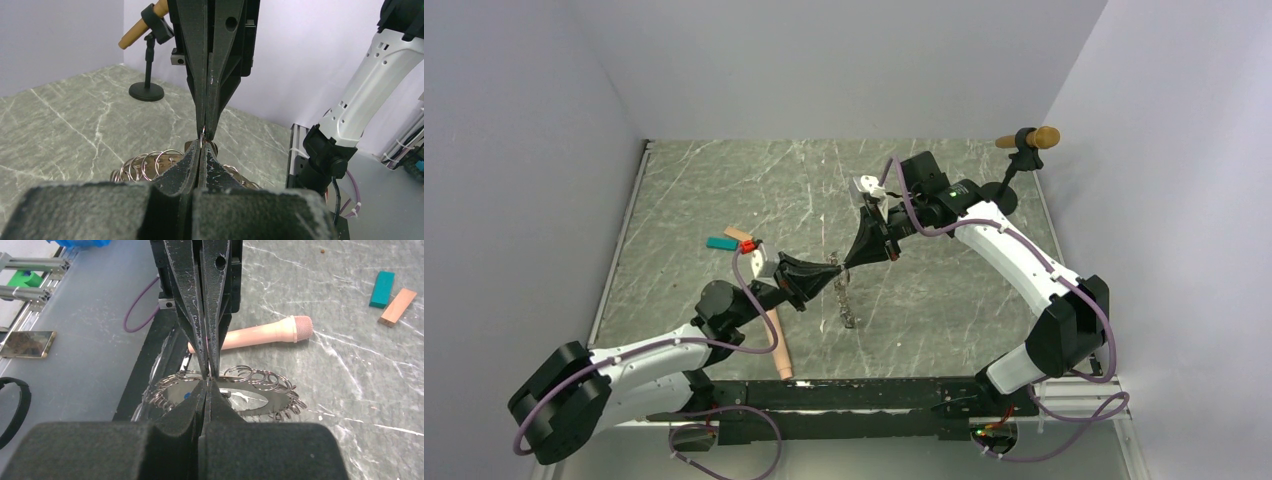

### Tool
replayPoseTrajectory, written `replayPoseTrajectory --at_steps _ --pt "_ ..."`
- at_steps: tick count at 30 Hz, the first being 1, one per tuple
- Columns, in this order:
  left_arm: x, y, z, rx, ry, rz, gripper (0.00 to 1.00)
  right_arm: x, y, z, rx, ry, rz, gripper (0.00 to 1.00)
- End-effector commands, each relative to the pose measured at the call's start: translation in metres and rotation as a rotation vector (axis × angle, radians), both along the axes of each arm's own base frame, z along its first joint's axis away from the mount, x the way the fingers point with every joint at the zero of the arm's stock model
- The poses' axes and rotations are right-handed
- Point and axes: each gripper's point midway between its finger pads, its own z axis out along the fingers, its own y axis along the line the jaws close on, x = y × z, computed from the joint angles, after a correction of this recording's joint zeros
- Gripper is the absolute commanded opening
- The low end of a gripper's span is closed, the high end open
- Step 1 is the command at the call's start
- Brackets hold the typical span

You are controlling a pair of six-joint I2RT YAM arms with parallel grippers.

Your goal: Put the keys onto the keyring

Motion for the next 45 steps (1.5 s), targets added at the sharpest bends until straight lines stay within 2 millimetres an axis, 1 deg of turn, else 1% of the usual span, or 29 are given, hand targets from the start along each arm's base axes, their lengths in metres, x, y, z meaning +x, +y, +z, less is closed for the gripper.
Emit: replayPoseTrajectory --at_steps 1,13,19,32,39,45 --pt "0.005 -0.001 0.029 -0.020 -0.037 0.032 0.00 -0.013 0.004 0.015 0.052 -0.045 0.049 0.00" --pt "0.020 0.005 0.028 -0.015 0.083 0.106 0.00 -0.011 0.004 0.010 0.028 -0.081 0.035 0.00" --pt "0.024 0.006 0.031 -0.027 0.137 0.122 0.00 -0.010 0.004 0.006 0.013 -0.098 0.031 0.00" --pt "0.025 -0.005 0.022 0.046 0.170 0.093 0.00 -0.008 0.006 0.003 -0.001 -0.105 0.017 0.00" --pt "0.028 0.001 0.025 0.013 0.200 0.123 0.00 -0.008 0.005 -0.003 -0.018 -0.120 0.018 0.00" --pt "0.028 0.008 0.035 -0.055 0.214 0.141 0.00 -0.011 0.006 -0.008 -0.029 -0.123 0.028 0.00"
